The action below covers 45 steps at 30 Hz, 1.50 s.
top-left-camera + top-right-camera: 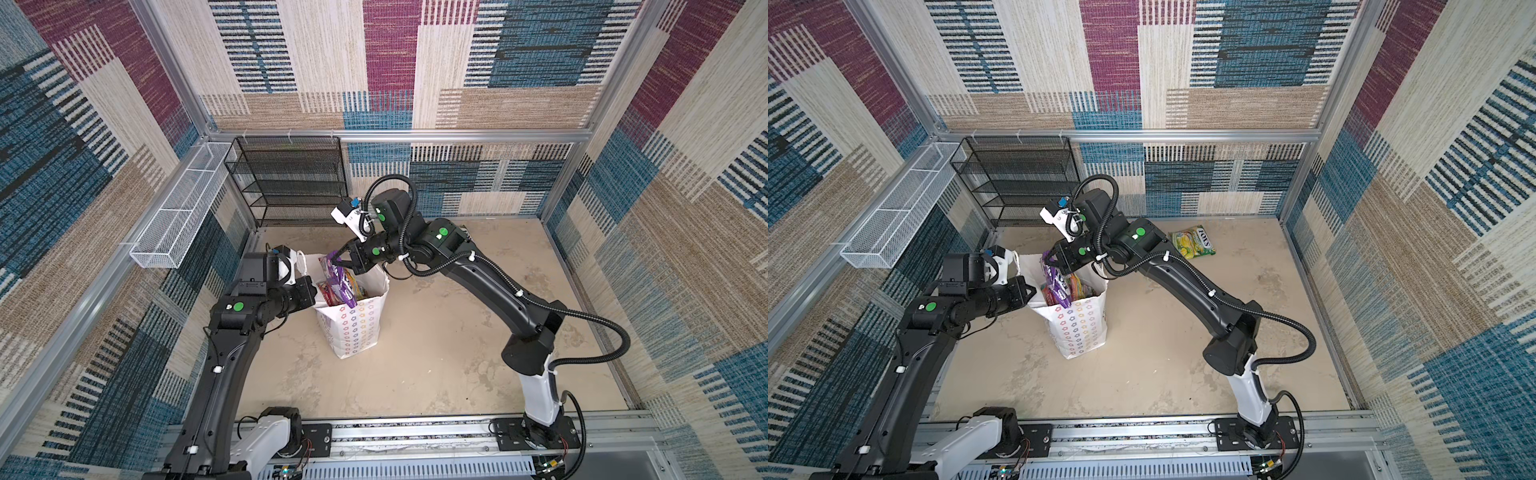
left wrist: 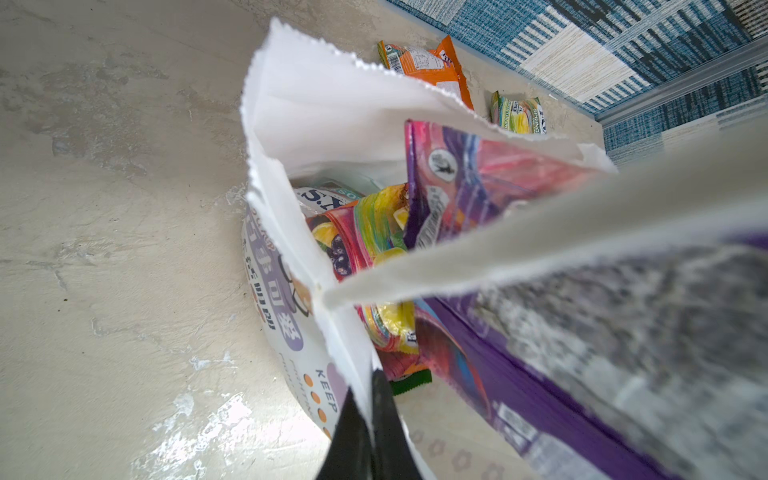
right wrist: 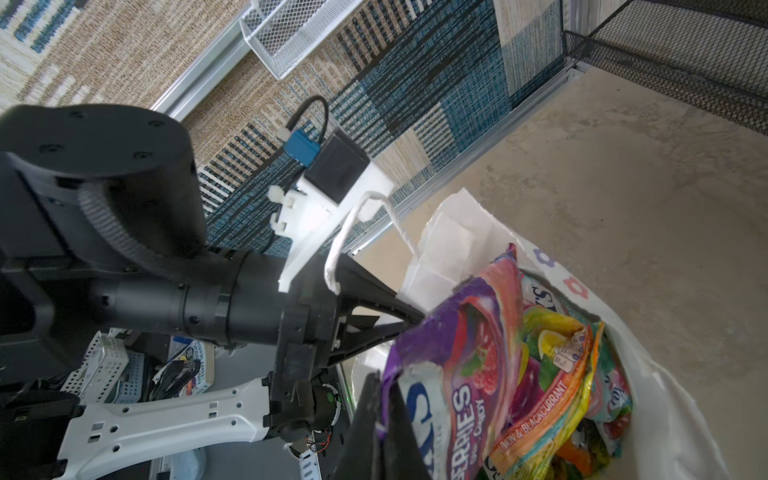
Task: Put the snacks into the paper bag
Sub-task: 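Carry the purple packet with the right gripper over the bag opening, then open the right gripper to drop the purple packet into the bag, then move the right gripper toward the green Fox's Spring packet on the floor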
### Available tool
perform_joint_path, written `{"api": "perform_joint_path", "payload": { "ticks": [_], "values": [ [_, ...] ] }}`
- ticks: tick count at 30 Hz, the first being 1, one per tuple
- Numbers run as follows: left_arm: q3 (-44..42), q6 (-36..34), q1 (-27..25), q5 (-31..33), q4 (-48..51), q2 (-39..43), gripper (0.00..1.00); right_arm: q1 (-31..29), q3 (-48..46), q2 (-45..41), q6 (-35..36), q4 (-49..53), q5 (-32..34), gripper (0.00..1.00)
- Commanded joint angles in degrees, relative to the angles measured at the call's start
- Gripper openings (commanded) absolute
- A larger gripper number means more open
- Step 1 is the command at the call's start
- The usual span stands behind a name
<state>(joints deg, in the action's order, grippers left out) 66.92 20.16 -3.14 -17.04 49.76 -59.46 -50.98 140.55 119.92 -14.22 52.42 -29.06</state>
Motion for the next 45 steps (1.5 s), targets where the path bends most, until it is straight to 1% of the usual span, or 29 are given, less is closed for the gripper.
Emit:
{"api": "perform_joint_path", "payload": {
  "ticks": [1,3,6,11,12,14,15,16,20,23,24,26,27,29,31,33,34,35,36,38,41,42,44,45],
  "values": [
    [-0.04,-1.56,0.06,-0.43,-2.83,0.12,0.01,0.00,6.77,3.75,2.59,5.10,-1.93,0.00],
    [-0.03,-1.45,0.06,-0.54,-2.84,0.02,0.01,0.28,8.84,5.26,2.96,6.02,-2.27,0.00],
    [-0.03,-1.45,0.05,-0.61,-3.06,-0.02,0.01,1.35,8.08,5.33,3.42,5.67,-3.04,0.01],
    [-0.03,-1.44,0.05,-0.65,-2.98,-0.04,0.01,2.14,7.28,5.25,3.41,5.08,-1.48,0.13],
    [-0.07,-1.46,0.06,-0.63,-2.97,-0.05,0.01,2.11,7.15,5.21,3.32,4.82,-0.53,0.20],
    [-0.03,-1.47,0.06,-0.63,-2.95,-0.01,0.01,2.13,7.19,4.91,3.30,4.03,1.47,0.29],
    [-0.03,-1.53,0.05,-0.63,-2.93,-0.04,0.01,2.13,7.16,4.59,3.08,3.23,2.78,0.38],
    [-0.03,-1.45,0.05,-0.63,-2.98,-0.14,0.01,2.11,7.28,4.11,2.61,2.44,4.06,0.41],
    [-0.03,-1.45,0.05,-0.45,-2.91,-0.29,0.01,2.01,7.28,1.36,1.28,0.52,7.53,0.47],
    [-0.05,-1.44,0.06,-0.43,-2.84,-0.28,0.01,1.84,5.13,-3.56,0.85,-0.93,12.26,0.55],
    [-0.03,-1.44,0.06,-0.45,-2.89,-0.22,0.01,1.78,3.30,-5.97,0.86,-2.21,13.76,0.60],
    [-0.03,-1.44,0.06,-0.45,-2.75,-0.13,0.02,1.87,-0.73,-10.65,0.69,-4.53,17.42,0.73],
    [0.05,-1.53,0.05,-0.45,-2.67,-0.05,0.03,2.09,-2.60,-12.78,0.46,-5.12,19.79,0.79],
    [0.22,-1.62,0.02,-0.45,-2.64,0.31,0.09,2.52,-4.62,-15.50,-0.53,-4.39,25.03,0.87],
    [0.12,-1.71,0.01,-0.63,-2.84,1.10,0.17,2.66,-7.51,-18.08,-1.41,-4.11,29.29,0.91],
    [0.12,-1.89,0.02,-0.56,-2.83,1.95,0.29,2.74,-12.64,-20.65,-1.76,-5.06,33.09,0.99],
    [0.22,-1.95,0.06,-0.33,-2.78,2.32,0.35,2.73,-14.46,-21.30,-1.97,-4.99,34.93,1.00],
    [0.15,-1.97,0.04,-0.07,-2.77,2.76,0.43,2.83,-16.66,-21.92,-2.21,-4.70,36.56,1.00],
    [0.05,-2.00,0.03,0.22,-2.82,3.09,0.50,2.87,-19.29,-22.69,-2.39,-5.23,36.86,1.00],
    [0.01,-1.97,-0.03,0.58,-3.03,3.70,0.61,2.91,-24.69,-24.27,-3.01,-7.72,35.06,1.00],
    [-0.03,-1.71,-0.03,2.85,-2.79,4.46,0.76,2.95,-30.81,-25.66,-3.78,-12.65,28.13,1.00],
    [0.13,-1.71,-0.03,4.14,-2.44,4.68,0.80,2.96,-32.07,-25.73,-4.03,-13.76,26.77,0.99],
    [0.14,-1.63,-0.05,6.25,-1.95,4.96,0.86,2.95,-34.04,-25.69,-4.28,-16.07,24.47,0.97],
    [0.14,-1.62,-0.03,7.05,-1.70,5.22,0.87,2.93,-34.61,-25.37,-4.33,-17.44,21.70,0.95]
  ]
}}
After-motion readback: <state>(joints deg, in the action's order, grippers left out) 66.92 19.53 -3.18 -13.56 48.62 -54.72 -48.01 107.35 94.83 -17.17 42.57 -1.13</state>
